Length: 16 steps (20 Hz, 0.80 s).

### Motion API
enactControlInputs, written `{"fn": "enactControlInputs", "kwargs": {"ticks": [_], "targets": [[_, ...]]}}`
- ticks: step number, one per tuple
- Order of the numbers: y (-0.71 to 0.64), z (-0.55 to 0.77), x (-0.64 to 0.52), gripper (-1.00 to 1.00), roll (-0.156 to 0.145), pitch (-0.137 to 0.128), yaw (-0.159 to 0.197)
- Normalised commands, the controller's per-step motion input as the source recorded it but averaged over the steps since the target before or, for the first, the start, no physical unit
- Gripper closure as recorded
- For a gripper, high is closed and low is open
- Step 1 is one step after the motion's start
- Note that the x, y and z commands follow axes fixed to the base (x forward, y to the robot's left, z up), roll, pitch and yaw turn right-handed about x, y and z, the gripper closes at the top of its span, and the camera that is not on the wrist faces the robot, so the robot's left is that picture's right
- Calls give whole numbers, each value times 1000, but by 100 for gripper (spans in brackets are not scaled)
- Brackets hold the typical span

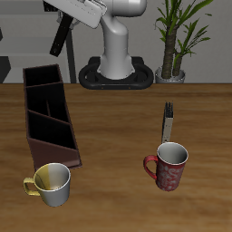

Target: Place the black book into the right desk caddy's right compartment

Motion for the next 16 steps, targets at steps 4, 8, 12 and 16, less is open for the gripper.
{"fn": "enactControlInputs", "kwargs": {"ticks": [4,8,12,16], "targets": [[5,6,-75,100,5,-5,5],[71,-13,-191,100,15,-9,10],[20,-69,-108,100,-10,-19,-11],[-51,-193,-15,100,0,20,-4]]}}
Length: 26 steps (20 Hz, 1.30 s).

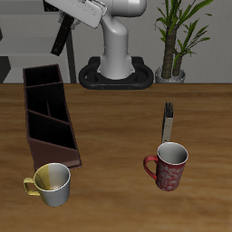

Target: Place the black book into the right desk caddy's right compartment

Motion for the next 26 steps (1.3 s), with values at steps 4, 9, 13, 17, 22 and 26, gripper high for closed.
{"fn": "enactControlInputs", "kwargs": {"ticks": [4,9,13,17,22,26], "targets": [[-128,-67,-87,100,-21,2,-13],[15,-58,-59,100,10,-12,9],[-110,-65,118,100,-29,14,-5],[-20,-97,49,100,3,12,-15],[44,-111,-37,100,19,7,-7],[-28,-200,-49,100,8,22,-15]]}}
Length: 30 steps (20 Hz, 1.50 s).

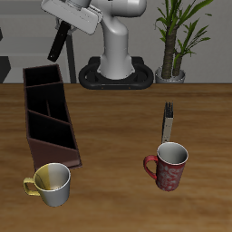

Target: Place the black book into the right desk caddy's right compartment

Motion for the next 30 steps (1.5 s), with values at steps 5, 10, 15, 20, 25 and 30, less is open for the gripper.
{"fn": "enactControlInputs", "kwargs": {"ticks": [5,10,15,20,25,30], "targets": [[-63,-146,21,100,-4,12,3],[-151,-34,35,100,-32,-2,-18],[-117,-105,55,100,-19,18,-21],[-73,-162,0,100,-7,16,-13],[-95,-271,86,100,-12,43,-7],[-174,-260,140,100,-21,45,-16]]}}
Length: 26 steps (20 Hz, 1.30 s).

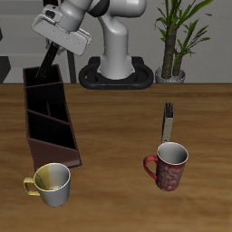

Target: Place the black book into the right desk caddy's right compartment

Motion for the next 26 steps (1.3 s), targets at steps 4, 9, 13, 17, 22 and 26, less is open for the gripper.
{"fn": "enactControlInputs", "kwargs": {"ticks": [4,9,13,17,22,26], "targets": [[-146,-282,145,100,-16,42,-8],[-107,-274,131,100,-10,44,-9],[-62,-237,134,100,-1,43,1],[-26,-235,85,100,7,43,-10],[-27,-87,49,100,13,23,-7],[-11,6,29,-100,-9,-10,-19]]}}
